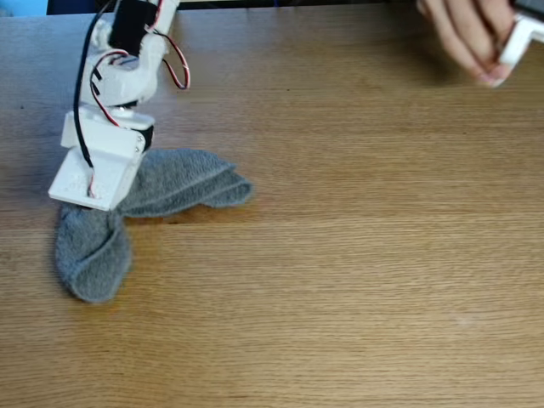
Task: Clean the area in front of the robot
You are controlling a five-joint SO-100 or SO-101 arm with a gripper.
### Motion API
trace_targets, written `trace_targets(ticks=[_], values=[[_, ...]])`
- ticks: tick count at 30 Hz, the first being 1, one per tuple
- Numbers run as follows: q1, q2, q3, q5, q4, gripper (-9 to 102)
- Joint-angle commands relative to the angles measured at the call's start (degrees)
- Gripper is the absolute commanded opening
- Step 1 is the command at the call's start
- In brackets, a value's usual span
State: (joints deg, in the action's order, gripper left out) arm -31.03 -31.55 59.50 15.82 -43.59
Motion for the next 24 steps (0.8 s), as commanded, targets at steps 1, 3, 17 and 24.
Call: trace_targets(ticks=[1, 3, 17, 24], values=[[-0.35, -14.15, 4.83, -1.23, -6.94, 0], [3.08, -19.95, 8.17, -0.62, -8.53, 0], [18.81, -22.24, 32.26, 6.24, 26.1, 0], [9.4, -2.9, 32.87, 14.77, 50.36, 0]])
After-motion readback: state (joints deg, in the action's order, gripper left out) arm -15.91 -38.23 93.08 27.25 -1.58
